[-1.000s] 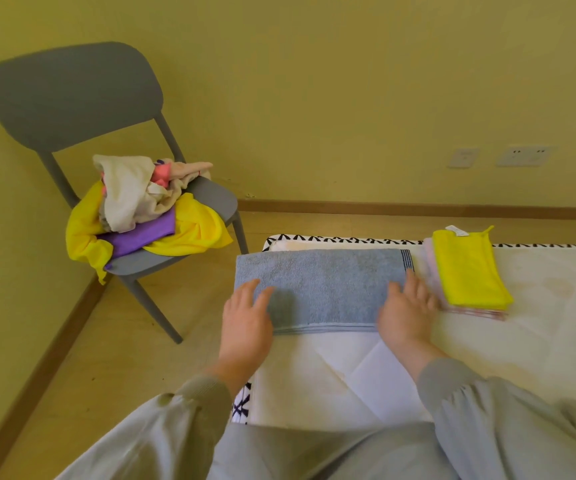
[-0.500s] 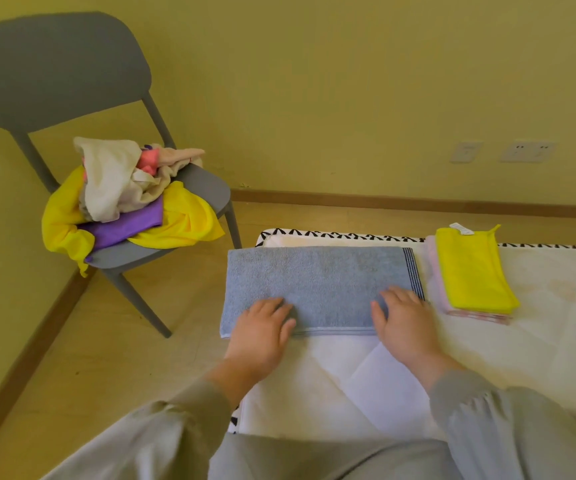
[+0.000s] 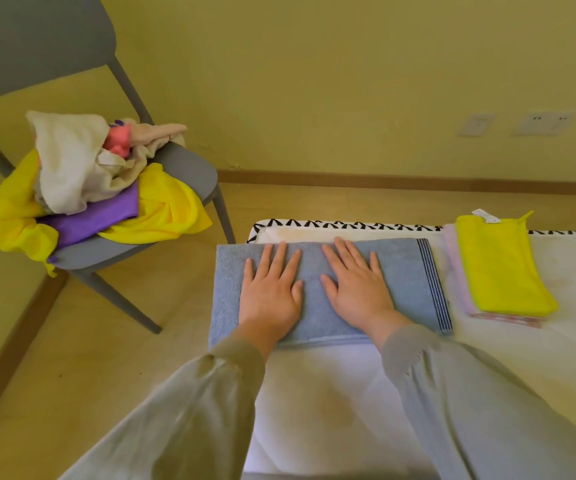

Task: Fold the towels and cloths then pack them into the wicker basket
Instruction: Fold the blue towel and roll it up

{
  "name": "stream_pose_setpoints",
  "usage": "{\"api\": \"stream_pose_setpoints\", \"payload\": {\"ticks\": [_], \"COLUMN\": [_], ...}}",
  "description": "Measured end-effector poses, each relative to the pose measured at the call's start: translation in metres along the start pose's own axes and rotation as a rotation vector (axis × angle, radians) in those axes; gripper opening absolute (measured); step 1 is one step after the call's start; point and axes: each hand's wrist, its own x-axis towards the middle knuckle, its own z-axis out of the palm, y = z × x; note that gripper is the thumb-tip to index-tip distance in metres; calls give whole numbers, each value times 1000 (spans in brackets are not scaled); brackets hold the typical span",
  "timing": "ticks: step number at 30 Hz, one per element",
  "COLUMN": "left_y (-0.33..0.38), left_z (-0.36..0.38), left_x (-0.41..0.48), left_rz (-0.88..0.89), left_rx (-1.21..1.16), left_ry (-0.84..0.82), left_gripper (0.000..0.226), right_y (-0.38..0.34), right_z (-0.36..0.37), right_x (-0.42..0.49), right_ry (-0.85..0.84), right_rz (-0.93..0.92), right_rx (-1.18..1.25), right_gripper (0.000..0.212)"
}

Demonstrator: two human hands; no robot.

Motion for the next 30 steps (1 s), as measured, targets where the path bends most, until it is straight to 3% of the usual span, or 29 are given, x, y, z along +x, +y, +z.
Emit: {"api": "stream_pose_setpoints", "payload": {"ticks": [4, 11, 16, 20, 22, 25, 30], "left_y": [-1, -16, -30, -39, -43, -49, -45], "left_z": [-2, -3, -9, -25, -37, -49, -73], "left_x": [-3, -10, -18, -23, -32, -45, -50], "left_rz": [-89, -233, -480, -806, -917, -929, -692], "left_rx": [14, -62, -421, -996, -1199, -1342, -1069], "left_ry": [28, 21, -31, -133, -171, -99, 41], "left_gripper": [58, 60, 70, 97, 76, 41, 17], "right_y": [39, 54, 46, 34, 25, 9, -21], "right_z": [-3, -2, -2, -6, -7, -11, -29], "right_x": [-8, -15, -13, -15, -20, -29, -38], "right_ry": [27, 23, -13, -30, -15, -21, -63], "right_rz": [165, 236, 287, 354, 362, 309, 138], "right_rx": [-32, -65, -169, -177, -124, -42, 66], "right_gripper": [60, 58, 59, 58, 58, 59, 58]}}
